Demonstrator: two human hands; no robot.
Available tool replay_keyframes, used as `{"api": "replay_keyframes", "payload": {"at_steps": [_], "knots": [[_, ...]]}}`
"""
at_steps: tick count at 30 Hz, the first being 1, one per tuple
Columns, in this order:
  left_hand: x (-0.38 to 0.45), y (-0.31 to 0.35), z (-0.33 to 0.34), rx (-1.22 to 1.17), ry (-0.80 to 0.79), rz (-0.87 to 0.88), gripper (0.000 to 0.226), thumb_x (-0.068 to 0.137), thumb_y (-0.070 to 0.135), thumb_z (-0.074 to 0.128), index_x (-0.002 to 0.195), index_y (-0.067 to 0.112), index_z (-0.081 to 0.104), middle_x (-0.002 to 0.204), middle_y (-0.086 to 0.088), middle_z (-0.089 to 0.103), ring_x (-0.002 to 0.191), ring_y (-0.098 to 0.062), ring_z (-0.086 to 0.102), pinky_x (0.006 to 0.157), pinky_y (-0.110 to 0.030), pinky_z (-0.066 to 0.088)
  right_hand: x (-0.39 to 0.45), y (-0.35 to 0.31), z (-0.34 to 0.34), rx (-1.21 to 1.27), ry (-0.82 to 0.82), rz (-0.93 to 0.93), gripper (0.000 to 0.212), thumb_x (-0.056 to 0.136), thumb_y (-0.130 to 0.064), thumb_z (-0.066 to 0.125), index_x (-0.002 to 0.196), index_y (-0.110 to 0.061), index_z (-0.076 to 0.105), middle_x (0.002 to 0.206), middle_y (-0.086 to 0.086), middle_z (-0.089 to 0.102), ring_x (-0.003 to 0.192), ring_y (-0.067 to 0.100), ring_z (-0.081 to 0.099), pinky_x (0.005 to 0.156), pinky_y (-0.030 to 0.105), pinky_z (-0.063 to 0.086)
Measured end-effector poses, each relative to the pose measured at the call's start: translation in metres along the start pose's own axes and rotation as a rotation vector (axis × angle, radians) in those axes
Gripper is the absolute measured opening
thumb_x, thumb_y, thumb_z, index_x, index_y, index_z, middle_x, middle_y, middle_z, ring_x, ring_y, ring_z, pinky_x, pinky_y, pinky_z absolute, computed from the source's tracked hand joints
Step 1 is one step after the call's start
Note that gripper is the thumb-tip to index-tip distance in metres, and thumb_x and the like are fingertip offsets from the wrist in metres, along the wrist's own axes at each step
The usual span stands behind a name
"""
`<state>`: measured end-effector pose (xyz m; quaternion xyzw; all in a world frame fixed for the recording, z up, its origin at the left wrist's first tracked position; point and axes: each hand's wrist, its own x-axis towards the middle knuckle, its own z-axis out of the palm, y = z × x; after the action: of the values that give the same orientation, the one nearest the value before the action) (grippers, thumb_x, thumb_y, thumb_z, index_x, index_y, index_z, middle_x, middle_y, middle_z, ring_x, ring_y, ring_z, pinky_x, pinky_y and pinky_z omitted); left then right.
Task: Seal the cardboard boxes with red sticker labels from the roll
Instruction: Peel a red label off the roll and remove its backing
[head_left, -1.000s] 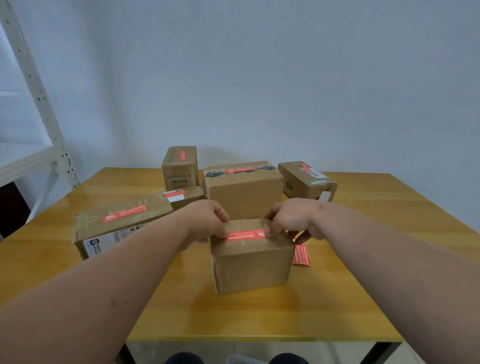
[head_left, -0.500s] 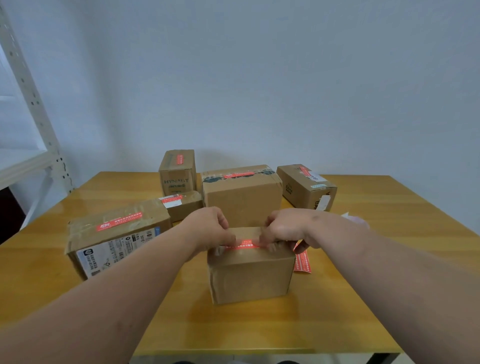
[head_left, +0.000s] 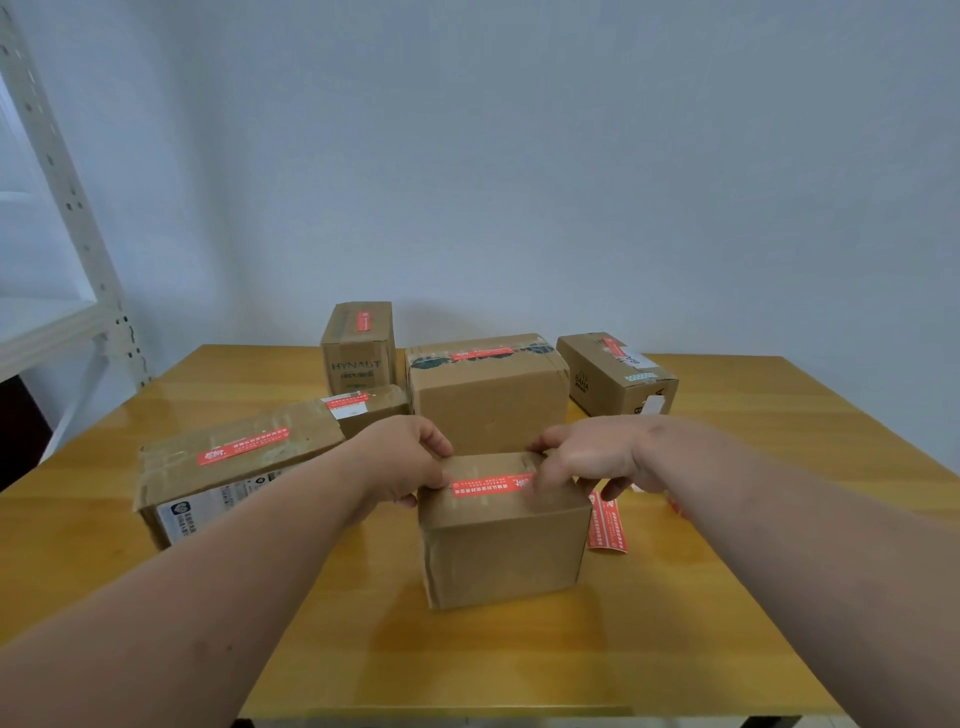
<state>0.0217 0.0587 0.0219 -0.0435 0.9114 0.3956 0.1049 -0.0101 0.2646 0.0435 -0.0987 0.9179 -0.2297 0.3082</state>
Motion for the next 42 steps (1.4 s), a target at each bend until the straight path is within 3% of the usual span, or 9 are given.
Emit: {"api": "replay_keyframes", "payload": {"at_steps": [5, 9, 12, 20, 25, 29, 34, 38, 42], "knots": [[0.003, 0.003, 0.0, 0.116, 0.026, 0.05, 0.021, 0.089, 0.017, 0.066, 0.109, 0.022, 0.061, 0.104, 0.001, 0.061, 0.087, -0.014, 0.062, 0.065, -0.023, 0.056, 0.005, -0.004, 0.002, -0.289, -0.036, -0.083, 0.107, 0.071, -0.029, 0.085, 0.152, -0.024, 0.016, 0.146, 0.002, 0.035, 0.136, 0.026, 0.036, 0.108, 0.037, 0.038], [0.0, 0.007, -0.004, 0.207, -0.106, 0.013, 0.072, 0.074, 0.053, 0.077, 0.136, 0.028, 0.05, 0.134, 0.003, 0.043, 0.118, -0.019, 0.049, 0.094, -0.032, 0.048, 0.01, -0.001, -0.002, -0.343, 0.104, -0.121, 0.099, 0.069, -0.031, 0.086, 0.148, -0.022, 0.027, 0.136, 0.002, 0.038, 0.125, 0.024, 0.042, 0.105, 0.04, 0.042], [0.0, 0.011, -0.006, 0.266, -0.17, 0.029, 0.094, 0.07, 0.039, 0.084, 0.149, 0.03, 0.033, 0.146, 0.002, 0.035, 0.13, -0.024, 0.04, 0.111, -0.042, 0.037, 0.008, 0.0, -0.009, -0.214, 0.128, -0.154, 0.099, 0.071, -0.022, 0.084, 0.15, -0.02, 0.025, 0.143, 0.001, 0.035, 0.129, 0.024, 0.039, 0.106, 0.04, 0.042], [0.004, 0.014, -0.015, 0.097, -0.09, 0.1, 0.079, 0.076, 0.031, 0.079, 0.145, 0.027, 0.04, 0.13, 0.0, 0.047, 0.114, -0.019, 0.049, 0.093, -0.029, 0.042, 0.015, 0.006, -0.016, 0.074, 0.153, -0.173, 0.095, 0.073, -0.016, 0.08, 0.15, -0.025, 0.025, 0.143, 0.002, 0.04, 0.125, 0.022, 0.043, 0.107, 0.039, 0.039], [0.014, 0.007, -0.021, -0.197, -0.057, -0.005, 0.051, 0.079, 0.052, 0.073, 0.121, 0.027, 0.059, 0.119, -0.001, 0.058, 0.103, -0.017, 0.057, 0.088, -0.034, 0.05, 0.014, 0.009, -0.022, 0.359, 0.131, -0.137, 0.072, 0.082, -0.027, 0.073, 0.144, -0.029, 0.036, 0.13, -0.002, 0.051, 0.105, 0.012, 0.051, 0.076, 0.027, 0.038], [0.019, 0.001, -0.023, -0.285, -0.062, -0.19, 0.067, 0.075, 0.071, 0.062, 0.109, 0.014, 0.062, 0.095, -0.011, 0.065, 0.072, -0.022, 0.061, 0.056, -0.028, 0.046, 0.021, 0.012, -0.022, 0.43, 0.213, -0.096, 0.056, 0.087, -0.046, 0.066, 0.134, -0.025, 0.045, 0.118, 0.001, 0.06, 0.104, 0.02, 0.059, 0.095, 0.042, 0.047], [0.018, -0.011, -0.023, -0.33, -0.092, -0.38, 0.072, 0.081, 0.077, 0.046, 0.105, 0.01, 0.061, 0.087, -0.012, 0.072, 0.058, -0.023, 0.067, 0.05, -0.021, 0.037, 0.017, 0.013, -0.023, 0.51, 0.125, -0.117, 0.039, 0.087, -0.053, 0.063, 0.119, -0.032, 0.057, 0.111, 0.005, 0.066, 0.09, 0.022, 0.062, 0.082, 0.039, 0.05], [0.02, -0.013, -0.02, -0.398, -0.085, -0.289, 0.073, 0.077, 0.075, 0.057, 0.112, 0.011, 0.061, 0.103, -0.015, 0.068, 0.07, -0.026, 0.064, 0.055, -0.027, 0.046, 0.021, 0.016, -0.024, 0.473, 0.055, -0.12, 0.077, 0.071, -0.032, 0.082, 0.137, -0.035, 0.042, 0.124, 0.003, 0.058, 0.111, 0.028, 0.061, 0.097, 0.046, 0.048], [0.023, -0.011, -0.017, -0.344, -0.006, 0.004, 0.069, 0.059, 0.064, 0.08, 0.102, 0.012, 0.066, 0.107, -0.009, 0.069, 0.097, -0.024, 0.066, 0.083, -0.038, 0.058, 0.019, 0.016, -0.027, 0.277, 0.161, -0.156, 0.106, 0.066, -0.012, 0.085, 0.149, -0.036, 0.024, 0.131, 0.002, 0.054, 0.115, 0.025, 0.056, 0.098, 0.042, 0.047]]}}
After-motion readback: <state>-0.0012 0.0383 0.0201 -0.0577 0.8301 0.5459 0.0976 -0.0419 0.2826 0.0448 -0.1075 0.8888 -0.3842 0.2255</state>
